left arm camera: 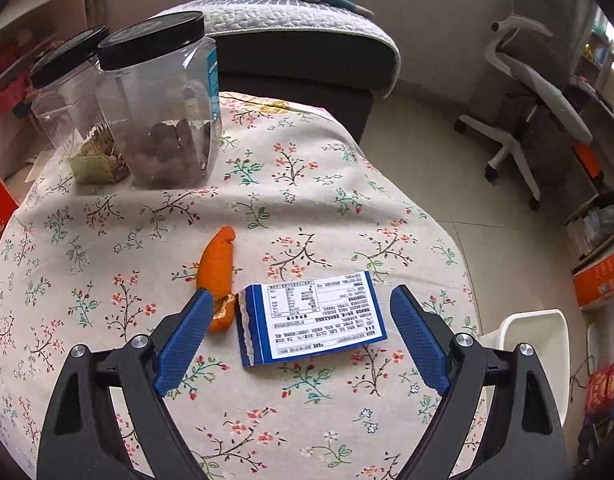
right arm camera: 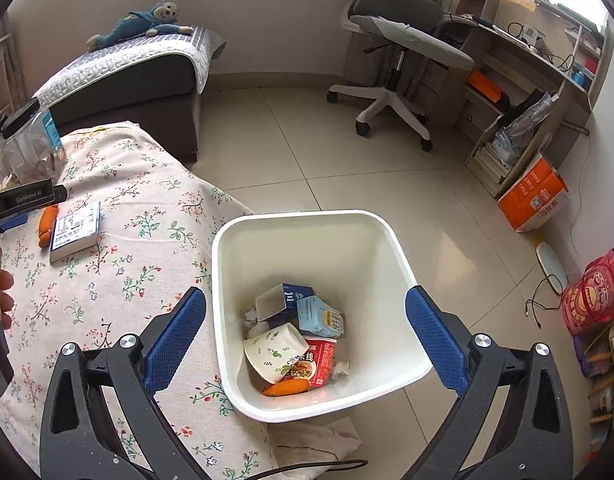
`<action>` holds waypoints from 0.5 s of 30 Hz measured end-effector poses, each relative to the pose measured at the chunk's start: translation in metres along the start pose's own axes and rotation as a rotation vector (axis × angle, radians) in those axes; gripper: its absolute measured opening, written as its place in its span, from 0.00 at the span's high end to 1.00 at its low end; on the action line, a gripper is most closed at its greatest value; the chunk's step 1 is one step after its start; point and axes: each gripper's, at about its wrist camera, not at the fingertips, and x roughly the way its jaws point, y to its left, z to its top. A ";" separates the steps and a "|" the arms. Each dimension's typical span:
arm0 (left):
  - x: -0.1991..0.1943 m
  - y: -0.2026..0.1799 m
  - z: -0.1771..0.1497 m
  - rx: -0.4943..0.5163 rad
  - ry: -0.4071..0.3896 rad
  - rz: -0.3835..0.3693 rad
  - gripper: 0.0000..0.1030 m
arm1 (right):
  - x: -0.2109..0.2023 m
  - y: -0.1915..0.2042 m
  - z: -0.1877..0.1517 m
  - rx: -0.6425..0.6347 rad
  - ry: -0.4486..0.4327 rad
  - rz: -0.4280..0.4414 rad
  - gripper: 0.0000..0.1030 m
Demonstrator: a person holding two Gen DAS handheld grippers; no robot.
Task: Collect trash
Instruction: 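Grasp the second orange peel with the left gripper while the right grasps the blue card box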
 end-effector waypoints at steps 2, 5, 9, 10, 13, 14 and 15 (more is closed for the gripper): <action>0.011 0.016 0.008 -0.021 0.009 0.018 0.15 | 0.003 0.013 0.002 -0.022 0.006 0.014 0.07; 0.028 0.035 0.016 -0.054 0.034 0.015 0.17 | 0.009 0.035 0.005 -0.052 0.026 0.045 0.07; 0.051 0.050 0.018 -0.073 0.097 -0.010 0.33 | 0.015 0.065 0.006 -0.106 0.042 0.074 0.07; 0.055 0.053 0.018 -0.074 0.109 -0.014 0.38 | 0.016 0.073 0.007 -0.122 0.043 0.077 0.07; 0.061 0.061 0.014 -0.065 0.134 -0.019 0.53 | 0.018 0.093 0.010 -0.141 0.050 0.101 0.07; 0.060 0.062 0.012 -0.045 0.130 -0.009 0.57 | 0.019 0.098 0.011 -0.135 0.058 0.117 0.07; 0.058 0.063 0.010 -0.025 0.133 -0.010 0.71 | 0.020 0.104 0.013 -0.125 0.071 0.137 0.07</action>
